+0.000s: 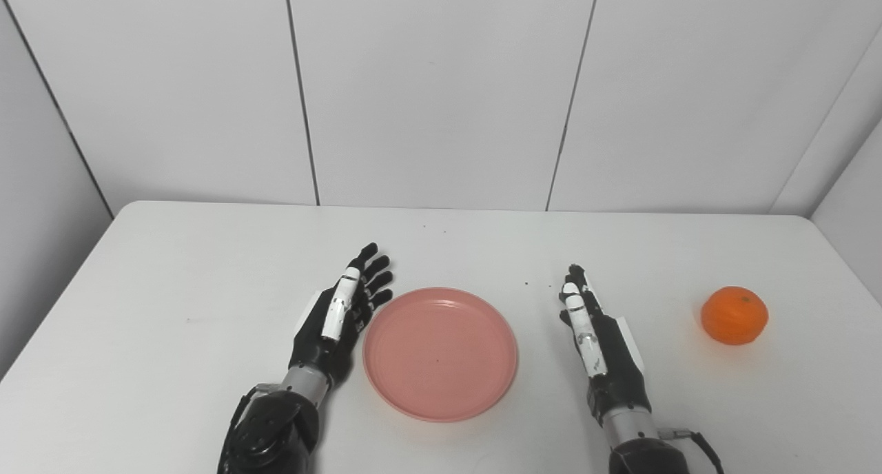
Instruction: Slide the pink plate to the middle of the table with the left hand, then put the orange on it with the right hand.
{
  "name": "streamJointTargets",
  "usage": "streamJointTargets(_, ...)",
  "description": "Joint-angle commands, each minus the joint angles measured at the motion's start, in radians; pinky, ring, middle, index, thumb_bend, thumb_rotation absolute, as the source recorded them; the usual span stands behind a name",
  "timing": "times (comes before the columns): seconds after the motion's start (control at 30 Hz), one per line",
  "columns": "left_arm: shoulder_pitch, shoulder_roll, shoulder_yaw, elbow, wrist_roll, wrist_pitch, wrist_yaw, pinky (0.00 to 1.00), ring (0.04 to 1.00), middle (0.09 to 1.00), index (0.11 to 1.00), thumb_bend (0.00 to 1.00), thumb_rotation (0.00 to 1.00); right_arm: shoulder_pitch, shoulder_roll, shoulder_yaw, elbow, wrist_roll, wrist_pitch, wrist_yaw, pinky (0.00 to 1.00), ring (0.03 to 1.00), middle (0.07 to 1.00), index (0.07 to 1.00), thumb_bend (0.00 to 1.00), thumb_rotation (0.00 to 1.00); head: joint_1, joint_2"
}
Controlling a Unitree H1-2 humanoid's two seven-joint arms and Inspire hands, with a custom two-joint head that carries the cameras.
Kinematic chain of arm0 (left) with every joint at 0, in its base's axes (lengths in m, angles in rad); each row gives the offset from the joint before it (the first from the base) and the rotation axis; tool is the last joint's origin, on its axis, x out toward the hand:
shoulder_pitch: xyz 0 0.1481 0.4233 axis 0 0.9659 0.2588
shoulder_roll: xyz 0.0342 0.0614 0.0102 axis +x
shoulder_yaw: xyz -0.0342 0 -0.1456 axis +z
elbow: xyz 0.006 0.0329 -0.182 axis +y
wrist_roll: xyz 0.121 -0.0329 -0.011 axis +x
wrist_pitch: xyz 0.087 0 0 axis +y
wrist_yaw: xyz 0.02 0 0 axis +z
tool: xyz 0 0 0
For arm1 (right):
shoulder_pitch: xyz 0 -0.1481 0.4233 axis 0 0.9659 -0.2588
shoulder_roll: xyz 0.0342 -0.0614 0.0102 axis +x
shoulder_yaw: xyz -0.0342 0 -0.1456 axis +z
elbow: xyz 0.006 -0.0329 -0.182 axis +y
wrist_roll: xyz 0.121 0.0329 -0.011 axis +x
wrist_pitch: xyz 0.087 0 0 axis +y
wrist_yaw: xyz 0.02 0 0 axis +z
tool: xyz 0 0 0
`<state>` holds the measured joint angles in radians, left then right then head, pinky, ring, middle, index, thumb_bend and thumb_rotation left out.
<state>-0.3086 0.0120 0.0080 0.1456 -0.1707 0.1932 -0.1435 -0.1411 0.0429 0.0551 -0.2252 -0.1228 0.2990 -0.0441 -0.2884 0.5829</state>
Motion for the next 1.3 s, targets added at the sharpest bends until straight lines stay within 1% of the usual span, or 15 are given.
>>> streamJointTargets(0.0,-0.004,0.012,0.005,0.020,-0.006,-0.014,-0.011,0.91,0.927,0.941,0.936,0.37,1.00,-0.044,-0.021,0.008,-0.057,-0.046,0.009,-0.006,0.88,0.909,0.934,0.937,0.31,1.00,-0.027,-0.007)
streamJointTargets(0.03,-0.003,0.015,0.006,0.025,-0.007,-0.022,-0.015,0.91,0.927,0.940,0.935,0.37,1.00,-0.050,-0.028,0.007,-0.067,-0.061,0.009,-0.007,0.88,0.907,0.932,0.935,0.31,1.00,-0.027,-0.007)
streamJointTargets(0.13,-0.002,0.024,0.012,0.034,-0.011,-0.028,-0.026,0.92,0.928,0.940,0.935,0.37,1.00,-0.069,-0.048,0.006,-0.091,-0.109,0.013,-0.011,0.85,0.897,0.921,0.920,0.33,1.00,-0.082,-0.019)
streamJointTargets(0.17,-0.001,0.026,0.018,0.034,-0.019,-0.023,-0.030,0.92,0.930,0.940,0.933,0.37,1.00,-0.076,-0.052,0.003,-0.106,-0.122,0.025,-0.011,0.84,0.892,0.916,0.912,0.35,0.97,-0.093,-0.021)
streamJointTargets(0.27,-0.004,0.031,0.034,0.043,-0.047,-0.012,-0.044,0.93,0.933,0.940,0.932,0.37,1.00,-0.089,-0.060,-0.010,-0.159,-0.147,0.056,-0.012,0.81,0.869,0.890,0.888,0.39,0.80,-0.132,-0.033)
streamJointTargets(0.37,-0.010,0.041,0.044,0.066,-0.062,-0.020,-0.057,0.93,0.934,0.940,0.932,0.37,1.00,-0.100,-0.073,-0.014,-0.196,-0.192,0.079,-0.016,0.79,0.857,0.881,0.880,0.41,0.74,-0.180,-0.046)
streamJointTargets(0.47,-0.016,0.050,0.055,0.090,-0.077,-0.030,-0.075,0.95,0.934,0.942,0.935,0.36,1.00,-0.108,-0.090,-0.020,-0.215,-0.240,0.079,-0.024,0.77,0.833,0.863,0.869,0.46,0.72,-0.198,-0.052)
streamJointTargets(0.57,-0.022,0.056,0.068,0.110,-0.104,-0.030,-0.090,0.94,0.935,0.944,0.937,0.34,1.00,-0.117,-0.115,-0.024,-0.231,-0.306,0.081,-0.029,0.75,0.824,0.845,0.852,0.56,0.74,-0.233,-0.065)
streamJointTargets(0.7,-0.031,0.061,0.081,0.128,-0.128,-0.020,-0.096,0.94,0.935,0.943,0.937,0.33,1.00,-0.132,-0.158,-0.030,-0.250,-0.402,0.085,-0.026,0.75,0.824,0.844,0.844,0.62,0.75,-0.260,-0.075)
streamJointTargets(0.73,-0.032,0.062,0.083,0.130,-0.133,-0.015,-0.096,0.95,0.939,0.947,0.941,0.32,1.00,-0.136,-0.165,-0.032,-0.256,-0.424,0.089,-0.025,0.75,0.819,0.840,0.837,0.67,0.73,-0.260,-0.075)
streamJointTargets(0.8,-0.036,0.064,0.086,0.136,-0.140,-0.008,-0.095,0.96,0.939,0.948,0.943,0.32,1.00,-0.142,-0.183,-0.038,-0.269,-0.471,0.103,-0.019,0.75,0.820,0.840,0.837,0.73,0.69,-0.278,-0.082)
streamJointTargets(0.87,-0.038,0.067,0.087,0.139,-0.143,-0.006,-0.092,0.95,0.937,0.946,0.943,0.31,1.00,-0.144,-0.199,-0.050,-0.277,-0.500,0.110,-0.015,0.76,0.830,0.846,0.843,0.80,0.61,-0.287,-0.085)
streamJointTargets(0.97,-0.042,0.071,0.086,0.145,-0.146,-0.005,-0.090,0.95,0.940,0.949,0.948,0.30,1.00,-0.140,-0.218,-0.073,-0.273,-0.512,0.094,-0.019,0.75,0.822,0.840,0.845,0.84,0.56,-0.306,-0.092)
streamJointTargets(1.1,-0.045,0.074,0.086,0.150,-0.147,0.004,-0.083,0.96,0.943,0.950,0.948,0.30,1.00,-0.128,-0.248,-0.100,-0.284,-0.554,0.107,-0.009,0.75,0.823,0.846,0.856,0.90,0.56,-0.326,-0.099)
streamJointTargets(1.27,-0.050,0.078,0.089,0.156,-0.149,0.006,-0.084,0.97,0.953,0.962,0.959,0.30,1.00,-0.121,-0.276,-0.123,-0.311,-0.629,0.148,0.024,0.76,0.834,0.859,0.869,0.92,0.54,-0.347,-0.105)
